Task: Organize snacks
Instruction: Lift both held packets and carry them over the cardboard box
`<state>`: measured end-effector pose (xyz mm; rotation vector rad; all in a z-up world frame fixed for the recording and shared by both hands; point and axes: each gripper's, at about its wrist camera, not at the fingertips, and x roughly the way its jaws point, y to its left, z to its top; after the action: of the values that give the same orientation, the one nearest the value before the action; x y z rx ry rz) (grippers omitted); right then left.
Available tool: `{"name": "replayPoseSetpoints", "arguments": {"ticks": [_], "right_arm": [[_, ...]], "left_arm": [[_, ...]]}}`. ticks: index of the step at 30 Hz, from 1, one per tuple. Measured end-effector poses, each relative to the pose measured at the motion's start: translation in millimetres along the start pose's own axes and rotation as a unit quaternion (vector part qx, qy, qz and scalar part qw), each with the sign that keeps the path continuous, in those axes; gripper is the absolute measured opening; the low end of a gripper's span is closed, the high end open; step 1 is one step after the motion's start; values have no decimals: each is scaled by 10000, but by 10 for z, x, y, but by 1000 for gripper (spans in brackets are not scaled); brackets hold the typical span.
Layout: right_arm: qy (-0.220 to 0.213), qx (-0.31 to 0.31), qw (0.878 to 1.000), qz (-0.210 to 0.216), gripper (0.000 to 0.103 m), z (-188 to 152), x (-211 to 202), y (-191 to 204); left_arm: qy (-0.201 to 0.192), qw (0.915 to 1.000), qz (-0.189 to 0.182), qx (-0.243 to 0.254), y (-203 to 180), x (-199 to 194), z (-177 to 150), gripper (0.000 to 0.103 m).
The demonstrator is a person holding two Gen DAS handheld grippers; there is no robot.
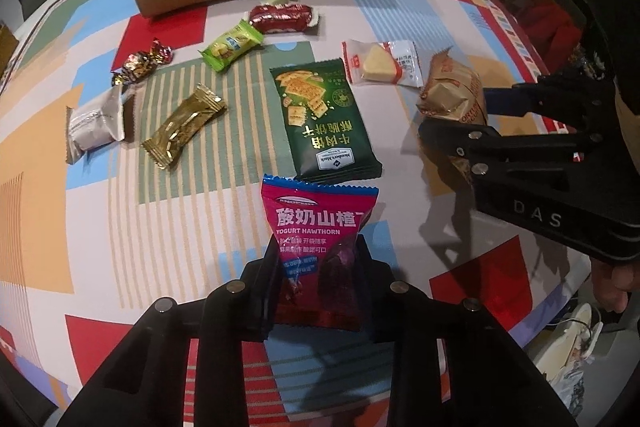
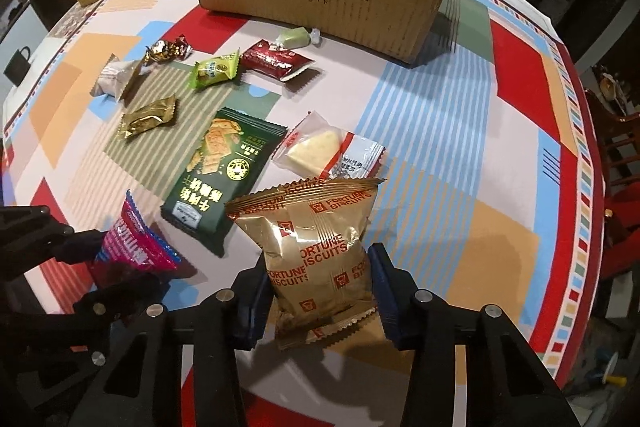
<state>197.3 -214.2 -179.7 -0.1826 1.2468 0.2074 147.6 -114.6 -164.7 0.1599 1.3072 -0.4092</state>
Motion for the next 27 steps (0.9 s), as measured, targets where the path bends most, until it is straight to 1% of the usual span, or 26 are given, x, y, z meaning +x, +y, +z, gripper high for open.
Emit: {"name": "replayPoseSetpoints", "arguments": {"ticks": [8, 15, 22, 27], "right_arm": [[-134, 212, 9996, -90, 46, -12, -213, 68], [-273, 380, 9988, -125, 46, 36, -388, 108], [-488, 544, 9972, -153, 46, 200, -610, 182], [-647, 606, 9958, -237, 46, 343, -752, 187]], "left_arm": [[-317, 9994, 23, -143, 184, -280, -28, 32], [-583, 9979, 86, -268, 320, -497, 65, 32], [-883, 9955, 135, -321, 444, -726, 218, 32], [-1014, 9941, 129, -362, 537, -845, 360, 32]]}}
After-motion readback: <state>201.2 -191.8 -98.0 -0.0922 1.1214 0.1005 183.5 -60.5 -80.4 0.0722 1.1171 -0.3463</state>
